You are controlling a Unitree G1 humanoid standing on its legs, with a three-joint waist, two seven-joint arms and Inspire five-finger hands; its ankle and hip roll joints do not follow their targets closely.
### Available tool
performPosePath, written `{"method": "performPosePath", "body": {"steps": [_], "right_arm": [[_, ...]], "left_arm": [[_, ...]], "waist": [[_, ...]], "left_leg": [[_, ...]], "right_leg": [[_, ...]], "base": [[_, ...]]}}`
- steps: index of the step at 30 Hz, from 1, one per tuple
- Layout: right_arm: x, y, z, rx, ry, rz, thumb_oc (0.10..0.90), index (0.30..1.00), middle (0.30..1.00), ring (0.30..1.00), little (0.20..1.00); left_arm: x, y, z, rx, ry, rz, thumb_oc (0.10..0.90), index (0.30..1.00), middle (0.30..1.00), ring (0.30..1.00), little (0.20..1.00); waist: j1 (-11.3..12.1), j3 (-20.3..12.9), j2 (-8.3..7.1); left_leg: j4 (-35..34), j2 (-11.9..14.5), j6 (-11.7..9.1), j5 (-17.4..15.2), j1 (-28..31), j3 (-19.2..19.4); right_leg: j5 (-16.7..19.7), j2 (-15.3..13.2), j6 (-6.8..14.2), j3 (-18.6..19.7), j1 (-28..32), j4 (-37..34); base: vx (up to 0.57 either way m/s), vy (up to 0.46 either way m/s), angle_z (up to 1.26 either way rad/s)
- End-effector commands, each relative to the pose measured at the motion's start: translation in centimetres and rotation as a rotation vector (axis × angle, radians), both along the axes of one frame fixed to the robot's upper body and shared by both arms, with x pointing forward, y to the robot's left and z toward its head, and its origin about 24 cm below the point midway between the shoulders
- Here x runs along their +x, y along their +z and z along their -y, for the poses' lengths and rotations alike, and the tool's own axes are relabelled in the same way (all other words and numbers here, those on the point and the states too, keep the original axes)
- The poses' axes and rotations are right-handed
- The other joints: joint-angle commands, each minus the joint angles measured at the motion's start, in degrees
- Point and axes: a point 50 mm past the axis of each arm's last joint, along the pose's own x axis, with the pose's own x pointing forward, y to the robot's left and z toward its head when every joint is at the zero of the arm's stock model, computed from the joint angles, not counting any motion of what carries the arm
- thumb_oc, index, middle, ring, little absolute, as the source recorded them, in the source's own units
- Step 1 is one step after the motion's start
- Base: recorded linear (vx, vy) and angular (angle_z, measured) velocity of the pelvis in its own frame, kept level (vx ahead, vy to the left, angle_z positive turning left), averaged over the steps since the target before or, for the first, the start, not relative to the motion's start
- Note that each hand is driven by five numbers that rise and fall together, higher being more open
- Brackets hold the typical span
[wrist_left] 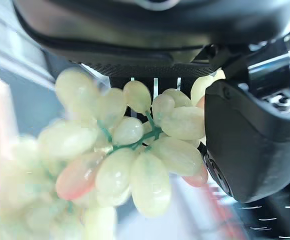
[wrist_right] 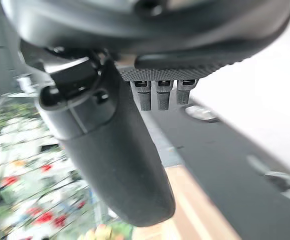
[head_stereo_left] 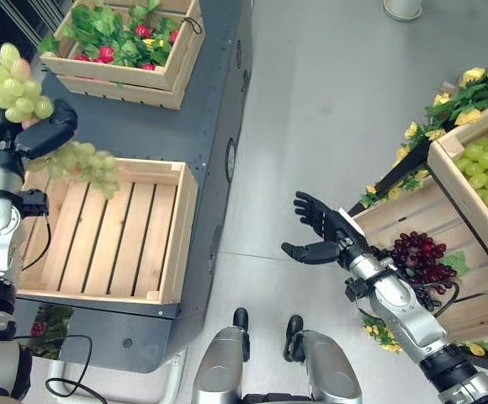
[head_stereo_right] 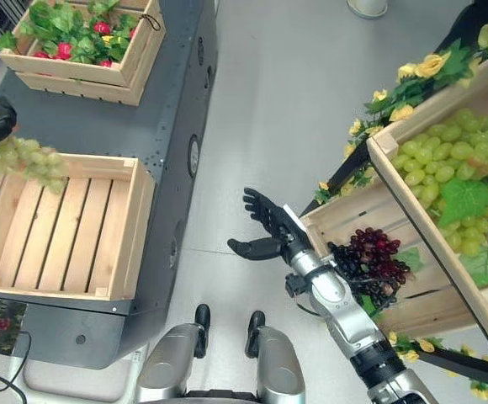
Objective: Pick up the fruits from the basket on one side to the basket on the other side
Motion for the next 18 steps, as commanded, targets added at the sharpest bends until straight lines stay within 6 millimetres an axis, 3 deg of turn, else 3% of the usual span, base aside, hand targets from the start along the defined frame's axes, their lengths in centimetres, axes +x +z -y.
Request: {"method": "performPosePath", "body": {"steps": [1, 5, 8, 11, 18], "right_arm": [[0.3, 2.7, -1.4, 0.057, 0.135, 0.100, 0.800, 0.900, 0.900, 0.900, 0.900], [1.8, 4.0, -3.4, 0.129, 0.226, 0.016, 0.800, 0.900, 0.900, 0.900, 0.900], [3.1, 5.5, -4.9, 0.281, 0.275, -0.045, 0.800, 0.900, 0.900, 0.900, 0.900], [3.8, 6.5, -6.3, 0.351, 0.288, -0.051, 0.800, 0.900, 0.900, 0.900, 0.900], [4.6, 9.2, -9.1, 0.425, 0.304, -0.031, 0.800, 0.900, 0.900, 0.900, 0.900]], "left_arm": [[-0.7, 3.2, 1.5, -0.043, -0.147, 0.226, 0.400, 0.300, 0.300, 0.300, 0.300], [0.7, 4.1, 5.2, -0.096, -0.325, 0.269, 0.400, 0.300, 0.300, 0.300, 0.300], [1.5, 3.9, 8.2, -0.125, -0.446, 0.290, 0.400, 0.300, 0.300, 0.300, 0.300], [2.1, 3.8, 9.9, -0.151, -0.512, 0.299, 0.400, 0.300, 0.300, 0.300, 0.300], [3.5, 1.3, 14.6, -0.261, -0.661, 0.252, 0.400, 0.300, 0.300, 0.300, 0.300]], "waist": [[-0.1, -14.9, 2.04], [0.5, -17.7, 1.79], [0.8, -19.6, 1.28], [1.0, -20.8, 1.08], [0.8, -23.3, 0.39]], "left_leg": [[-6.9, -5.0, 1.8, 0.2, 3.8, -2.9], [-11.3, -5.0, 0.9, 2.3, 5.8, -4.4], [-14.8, -5.0, 0.2, 4.0, 6.9, -5.4], [-17.1, -5.0, -0.1, 5.1, 7.3, -6.1], [-18.0, -5.0, -0.2, 5.9, 5.9, -7.3]], "right_leg": [[5.0, -1.0, 0.5, 0.7, 2.9, -5.1], [6.4, 0.2, -0.3, 0.6, 5.9, -11.5], [8.6, 1.1, -0.6, 0.7, 7.9, -16.7], [9.9, 1.6, -0.7, 0.6, 8.7, -19.4], [10.3, 2.2, -1.1, 0.7, 8.0, -20.6]], "base": [[-0.01, -0.119, -0.01], [-0.02, -0.118, -0.02], [-0.01, -0.110, 0.07], [-0.01, -0.091, 0.04], [-0.02, -0.067, -0.01]]}}
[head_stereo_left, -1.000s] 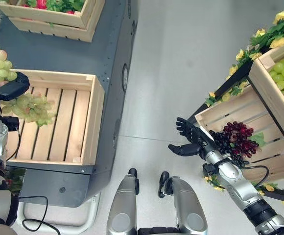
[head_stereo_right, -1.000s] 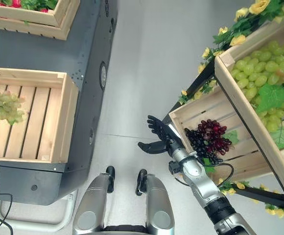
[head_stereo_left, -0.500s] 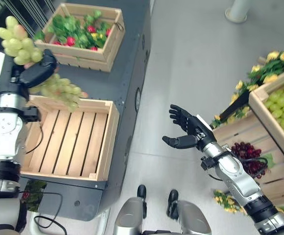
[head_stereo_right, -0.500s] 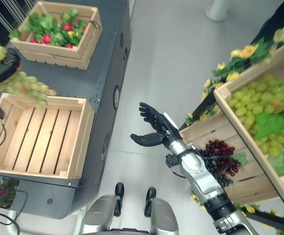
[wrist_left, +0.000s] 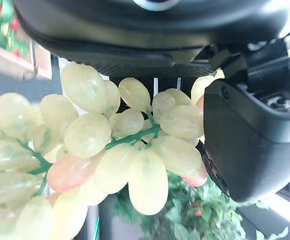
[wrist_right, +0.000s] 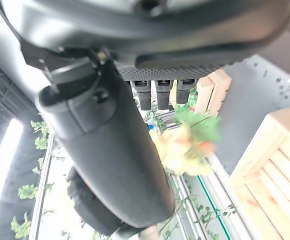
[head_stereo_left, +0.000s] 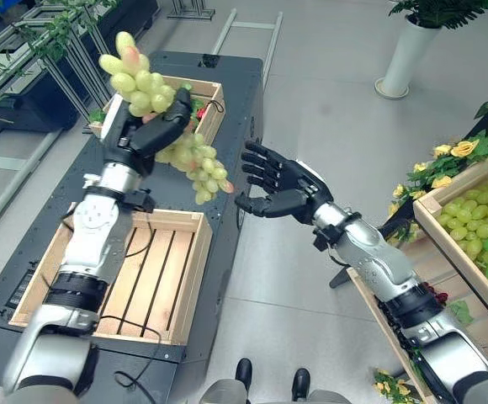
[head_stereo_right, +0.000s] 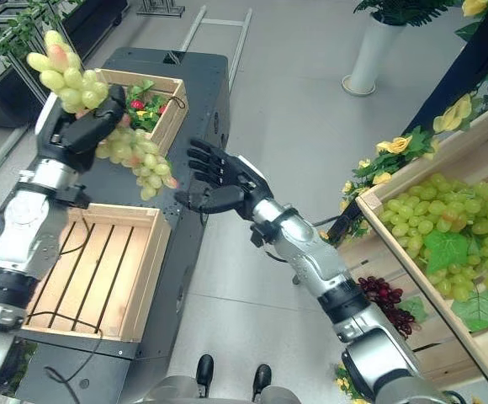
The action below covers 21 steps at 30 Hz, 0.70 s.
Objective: Pick up the fruits from the basket on one side to the basket on the other side
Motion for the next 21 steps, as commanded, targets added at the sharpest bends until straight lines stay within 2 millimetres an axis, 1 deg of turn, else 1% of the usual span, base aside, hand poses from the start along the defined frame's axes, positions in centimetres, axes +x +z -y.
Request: {"method": "performPosePath", "body": {"steps": [1, 2, 5, 6, 7, 9, 10, 11, 13, 14, 17, 21], "right_arm": [[0.3, 2.4, -1.4, 0.172, 0.011, 0.020, 0.800, 0.900, 0.900, 0.900, 0.900], [0.3, 2.4, -1.6, 0.181, 0.013, 0.004, 0.800, 0.900, 0.900, 0.900, 0.900], [0.4, 2.2, -2.0, 0.189, 0.012, -0.012, 0.800, 0.900, 0.900, 0.900, 0.900], [0.5, 2.2, -2.5, 0.196, 0.012, -0.020, 0.800, 0.900, 0.900, 0.900, 0.900], [0.6, 2.3, -2.6, 0.197, 0.013, -0.021, 0.800, 0.900, 0.900, 0.900, 0.900], [0.7, 2.4, -3.4, 0.209, 0.027, -0.036, 0.800, 0.900, 0.900, 0.900, 0.900], [0.7, 2.4, -3.4, 0.209, 0.028, -0.037, 0.800, 0.900, 0.900, 0.900, 0.900], [0.7, 2.4, -3.8, 0.210, 0.035, -0.046, 0.800, 0.900, 0.900, 0.900, 0.900], [0.8, 2.4, -4.1, 0.210, 0.034, -0.049, 0.800, 0.900, 0.900, 0.900, 0.900], [0.9, 2.5, -4.4, 0.214, 0.038, -0.052, 0.800, 0.900, 0.900, 0.900, 0.900], [0.9, 2.6, -4.8, 0.217, 0.043, -0.059, 0.800, 0.900, 0.900, 0.900, 0.900], [1.0, 2.5, -5.3, 0.192, 0.041, -0.079, 0.800, 0.900, 0.900, 0.900, 0.900]], "left_arm": [[0.3, 4.3, 2.0, -0.088, -0.087, 0.214, 0.400, 0.300, 0.300, 0.300, 0.300], [0.4, 3.9, 2.7, -0.098, -0.110, 0.202, 0.400, 0.300, 0.300, 0.300, 0.300], [0.5, 3.7, 3.6, -0.108, -0.139, 0.193, 0.400, 0.300, 0.300, 0.300, 0.300], [0.7, 3.7, 4.7, -0.110, -0.163, 0.189, 0.400, 0.300, 0.300, 0.300, 0.300], [0.7, 3.7, 4.9, -0.110, -0.169, 0.188, 0.400, 0.300, 0.300, 0.300, 0.300], [0.8, 3.8, 6.5, -0.117, -0.217, 0.182, 0.400, 0.300, 0.300, 0.300, 0.300], [0.8, 3.8, 6.6, -0.117, -0.219, 0.182, 0.400, 0.300, 0.300, 0.300, 0.300], [0.7, 4.0, 7.4, -0.119, -0.248, 0.183, 0.400, 0.300, 0.300, 0.300, 0.300], [0.7, 4.2, 8.2, -0.122, -0.278, 0.184, 0.400, 0.300, 0.300, 0.300, 0.300], [0.5, 4.3, 9.0, -0.116, -0.302, 0.186, 0.400, 0.300, 0.300, 0.300, 0.300], [0.3, 4.6, 9.9, -0.117, -0.340, 0.191, 0.400, 0.300, 0.300, 0.300, 0.300], [0.2, 5.4, 10.5, -0.127, -0.367, 0.209, 0.400, 0.300, 0.300, 0.300, 0.300]], "waist": [[0.6, -12.5, 0.30], [0.6, -12.8, 0.24], [0.5, -13.2, 0.13], [0.3, -13.5, 0.04], [0.3, -13.6, 0.03], [0.3, -14.0, -0.13], [0.3, -14.0, -0.14], [0.3, -14.1, -0.22], [0.3, -14.2, -0.26], [0.3, -14.2, -0.31], [0.3, -14.5, -0.43], [0.3, -14.7, -0.45]], "left_leg": [[-1.9, -4.2, -0.4, -0.1, -2.4, -3.8], [-1.9, -4.1, -0.4, -0.1, -2.4, -3.6], [-1.9, -4.0, -0.4, -0.2, -2.2, -3.4], [-1.9, -3.8, -0.4, -0.2, -2.1, -3.3], [-1.9, -3.8, -0.4, -0.2, -2.1, -3.2], [-1.9, -3.7, -0.4, -0.3, -2.0, -3.1], [-1.9, -3.7, -0.4, -0.3, -2.0, -3.1], [-1.9, -3.6, -0.4, -0.3, -1.9, -2.9], [-1.9, -3.5, -0.4, -0.3, -1.8, -2.8], [-1.9, -3.5, -0.3, -0.4, -1.7, -2.8], [-1.9, -3.5, -0.3, -0.5, -1.4, -2.8], [-1.9, -3.5, -0.3, -0.5, -1.2, -2.7]], "right_leg": [[1.7, 0.5, -2.2, 0.6, -2.5, 0.1], [1.7, 0.5, -2.2, 0.5, -2.4, 0.1], [1.7, 0.5, -2.3, 0.4, -2.3, 0.1], [1.6, 0.6, -2.4, 0.4, -2.3, 0.1], [1.6, 0.6, -2.4, 0.4, -2.2, 0.1], [1.6, 0.6, -2.5, 0.4, -2.1, 0.1], [1.6, 0.6, -2.5, 0.4, -2.1, 0.1], [1.6, 0.6, -2.5, 0.3, -2.1, 0.1], [1.5, 0.6, -2.6, 0.2, -1.9, 0.1], [1.5, 0.6, -2.6, 0.2, -1.8, 0.1], [1.5, 0.6, -2.6, 0.3, -1.6, 0.1], [1.5, 0.5, -2.5, 0.3, -1.5, 0.1]], "base": [[0.02, -0.046, 0.03], [0.02, -0.034, 0.03], [0.01, -0.012, 0.01], [0.00, 0.000, 0.00], [0.03, -0.029, -0.01], [0.00, 0.000, 0.00], [0.00, 0.000, 0.00], [0.00, 0.000, 0.00], [0.00, 0.000, 0.00], [0.00, 0.000, 0.00], [0.00, 0.000, 0.00], [0.00, 0.000, 0.00]]}}
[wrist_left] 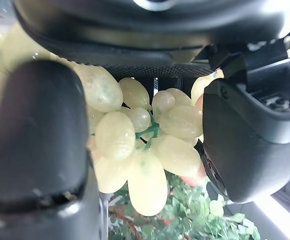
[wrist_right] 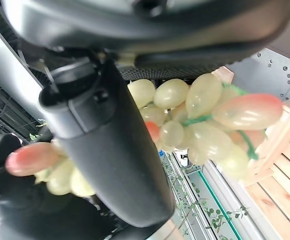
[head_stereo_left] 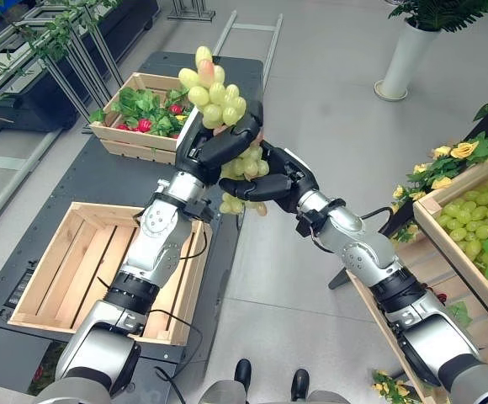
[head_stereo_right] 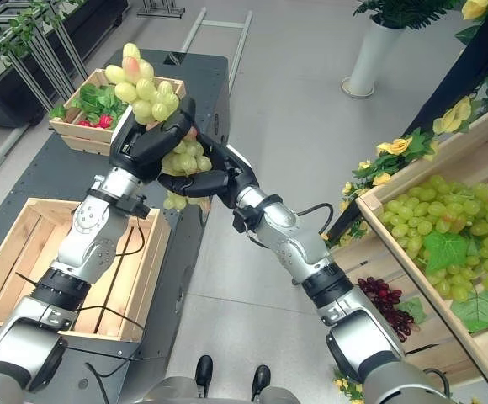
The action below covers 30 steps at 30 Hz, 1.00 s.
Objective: Pick up the fruits from the basket on one side to the basket on the other side
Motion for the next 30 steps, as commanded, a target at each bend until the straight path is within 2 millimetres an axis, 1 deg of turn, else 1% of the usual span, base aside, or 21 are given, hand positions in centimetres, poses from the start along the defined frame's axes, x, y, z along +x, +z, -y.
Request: {"method": "performPosePath", "body": {"steps": [1, 5, 6, 7, 12, 14, 18, 23, 27, 29, 30], "right_arm": [[-0.1, 1.3, -3.6, 0.126, 0.070, -0.003, 0.800, 0.900, 0.900, 0.900, 0.900], [0.0, 1.3, -3.6, 0.134, 0.059, -0.004, 0.800, 0.900, 0.900, 0.900, 0.900], [0.1, 1.4, -3.5, 0.145, 0.052, -0.001, 0.505, 0.458, 0.458, 0.458, 0.458], [0.2, 1.5, -3.5, 0.151, 0.047, 0.001, 0.400, 0.300, 0.300, 0.300, 0.300], [0.5, 2.2, -3.2, 0.172, 0.009, 0.042, 0.400, 0.300, 0.300, 0.300, 0.300], [0.4, 2.6, -2.9, 0.169, -0.009, 0.068, 0.400, 0.300, 0.300, 0.300, 0.300], [0.3, 2.8, -2.3, 0.153, -0.031, 0.107, 0.400, 0.300, 0.300, 0.300, 0.300], [0.3, 3.3, -1.2, 0.120, -0.079, 0.170, 0.400, 0.300, 0.300, 0.300, 0.300], [0.1, 3.4, 0.1, 0.108, -0.122, 0.218, 0.400, 0.300, 0.300, 0.300, 0.300], [0.1, 3.4, 0.4, 0.106, -0.129, 0.225, 0.400, 0.300, 0.300, 0.300, 0.300], [0.0, 3.3, 1.0, 0.097, -0.141, 0.235, 0.400, 0.300, 0.300, 0.300, 0.300]], "left_arm": [[0.0, 5.4, 3.5, -0.104, -0.126, 0.195, 0.400, 0.300, 0.300, 0.300, 0.300], [-0.4, 6.2, 4.4, -0.106, -0.150, 0.212, 0.400, 0.300, 0.300, 0.300, 0.300], [-0.5, 6.3, 4.6, -0.103, -0.154, 0.214, 0.400, 0.300, 0.300, 0.300, 0.300], [-0.5, 6.3, 4.7, -0.100, -0.154, 0.214, 0.400, 0.300, 0.300, 0.300, 0.300], [-0.1, 6.2, 4.3, -0.094, -0.125, 0.198, 0.400, 0.300, 0.300, 0.300, 0.300], [0.1, 6.1, 3.8, -0.099, -0.101, 0.188, 0.400, 0.300, 0.300, 0.300, 0.300], [0.3, 5.6, 3.1, -0.097, -0.066, 0.176, 0.400, 0.300, 0.300, 0.300, 0.300], [0.7, 5.0, 1.8, -0.108, 0.014, 0.158, 0.400, 0.300, 0.300, 0.300, 0.300], [1.4, 3.8, 0.1, -0.094, 0.122, 0.129, 0.400, 0.300, 0.300, 0.300, 0.300], [1.5, 3.4, -0.3, -0.090, 0.143, 0.118, 0.400, 0.300, 0.300, 0.300, 0.300], [1.9, 2.6, -1.1, -0.084, 0.183, 0.084, 0.453, 0.380, 0.380, 0.380, 0.380]], "waist": [[0.3, -14.6, -0.14], [0.3, -14.6, -0.17], [0.3, -14.6, -0.17], [0.4, -14.6, -0.17], [0.5, -14.7, -0.07], [0.4, -14.8, 0.00], [0.1, -14.8, 0.04], [-0.4, -14.7, 0.12], [-1.3, -14.3, 0.28], [-1.4, -14.2, 0.30], [-1.9, -14.1, 0.39]], "left_leg": [[-1.7, -3.5, -0.2, -0.8, -1.3, -2.3], [-1.7, -3.4, -0.1, -0.9, -1.2, -2.2], [-1.7, -3.5, -0.1, -1.0, -1.1, -2.2], [-1.7, -3.5, -0.1, -1.0, -1.1, -2.2], [-1.7, -3.5, 0.0, -1.1, -0.9, -2.2], [-1.7, -3.5, 0.0, -1.1, -0.9, -2.2], [-1.7, -3.5, 0.1, -1.2, -0.7, -1.9], [-1.7, -3.4, 0.1, -1.4, -0.4, -1.4], [-1.7, -3.2, 0.1, -1.6, 0.0, -0.7], [-1.7, -3.2, 0.2, -1.6, 0.0, -0.6], [-1.7, -3.2, 0.2, -1.8, 0.1, -0.3]], "right_leg": [[1.4, 0.5, -2.6, 0.4, -1.6, 0.1], [1.4, 0.4, -2.6, 0.3, -1.4, 0.1], [1.4, 0.4, -2.5, 0.3, -1.3, 0.1], [1.4, 0.4, -2.5, 0.3, -1.3, 0.1], [1.3, 0.3, -2.4, 0.2, -1.2, 0.1], [1.4, 0.3, -2.4, 0.4, -1.2, 0.1], [1.4, 0.3, -2.3, 0.5, -1.1, 0.1], [1.4, 0.3, -2.1, 1.0, -1.1, 0.1], [1.4, 0.4, -2.1, 1.7, -1.0, 0.1], [1.4, 0.4, -2.1, 1.8, -1.0, 0.1], [1.4, 0.4, -2.0, 2.2, -1.1, 0.1]], "base": [[0.00, 0.000, 0.00], [0.00, 0.000, 0.00], [0.00, 0.000, 0.00], [0.00, 0.000, 0.00], [0.00, 0.001, 0.01], [0.00, 0.000, 0.00], [0.00, 0.000, 0.00], [0.00, 0.001, -0.01], [0.00, 0.009, -0.07], [0.00, 0.007, -0.04], [0.00, 0.011, -0.07]]}}
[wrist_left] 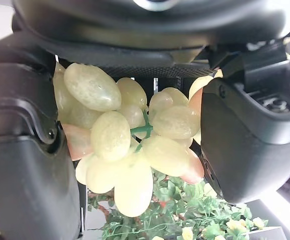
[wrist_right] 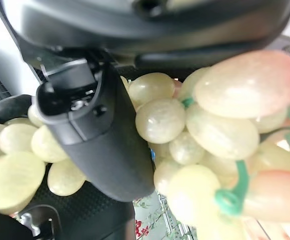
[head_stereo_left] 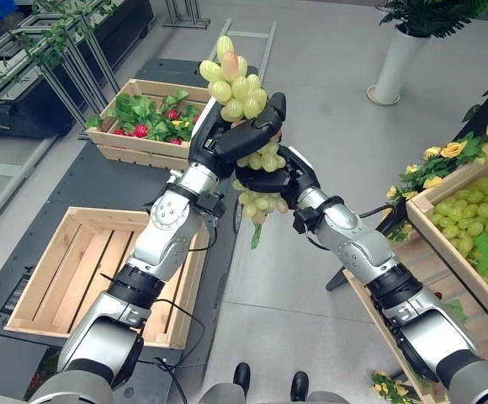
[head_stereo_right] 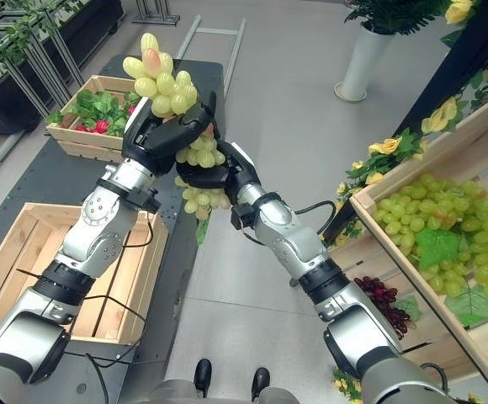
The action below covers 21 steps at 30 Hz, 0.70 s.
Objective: Pick up the fruits from the basket on one side to the basket on the other side
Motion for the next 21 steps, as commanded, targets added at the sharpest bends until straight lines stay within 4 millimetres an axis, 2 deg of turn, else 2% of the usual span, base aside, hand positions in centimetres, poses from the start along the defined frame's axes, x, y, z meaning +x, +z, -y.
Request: {"method": "performPosePath", "body": {"steps": [1, 2, 7, 14, 21], "right_arm": [[-0.6, 3.7, 1.0, 0.177, -0.023, 0.230, 0.400, 0.300, 0.300, 0.300, 0.300], [-0.7, 3.5, 1.4, 0.171, -0.026, 0.233, 0.400, 0.300, 0.300, 0.300, 0.300], [-1.0, 2.2, 3.7, 0.108, -0.060, 0.251, 0.400, 0.300, 0.300, 0.300, 0.300], [-1.3, 0.9, 6.5, 0.064, -0.105, 0.241, 0.400, 0.300, 0.300, 0.300, 0.300], [-1.4, 0.0, 8.3, 0.034, -0.138, 0.218, 0.400, 0.300, 0.300, 0.300, 0.300]], "left_arm": [[2.4, 1.3, -3.3, -0.116, 0.226, 0.058, 0.605, 0.608, 0.608, 0.608, 0.608], [2.6, 0.6, -3.9, -0.108, 0.250, 0.032, 0.800, 0.900, 0.900, 0.900, 0.900], [2.6, -2.2, -6.5, -0.132, 0.371, -0.064, 0.800, 0.900, 0.900, 0.900, 0.900], [2.0, -5.3, -9.3, -0.165, 0.501, -0.147, 0.800, 0.900, 0.900, 0.900, 0.900], [1.3, -7.0, -11.0, -0.194, 0.574, -0.191, 0.800, 0.900, 0.900, 0.900, 0.900]], "waist": [[-0.9, -13.8, 0.63], [-1.2, -13.7, 0.66], [-2.7, -13.2, 0.70], [-4.2, -12.5, 0.54], [-5.1, -11.9, 0.13]], "left_leg": [[-0.6, -3.1, 0.1, -2.3, -1.3, 0.2], [-0.6, -3.0, 0.1, -2.3, -1.2, 0.5], [-0.6, -2.7, 0.2, -2.8, -0.5, 1.8], [-0.6, -2.4, 0.2, -3.3, 0.4, 3.4], [-0.6, -2.3, 0.4, -3.6, 1.1, 4.4]], "right_leg": [[1.3, 0.4, -2.2, 1.4, -1.7, 0.1], [1.3, 0.4, -2.1, 1.6, -1.6, 0.1], [1.3, 0.5, -2.0, 2.8, -1.4, 0.1], [1.4, 0.8, -1.8, 4.3, -1.0, 0.1], [1.4, 1.0, -1.9, 5.3, -0.6, 0.1]], "base": [[0.00, 0.017, -0.08], [0.00, 0.015, -0.17], [0.01, 0.020, -0.10], [0.02, 0.016, -0.11], [0.01, 0.017, -0.12]]}}
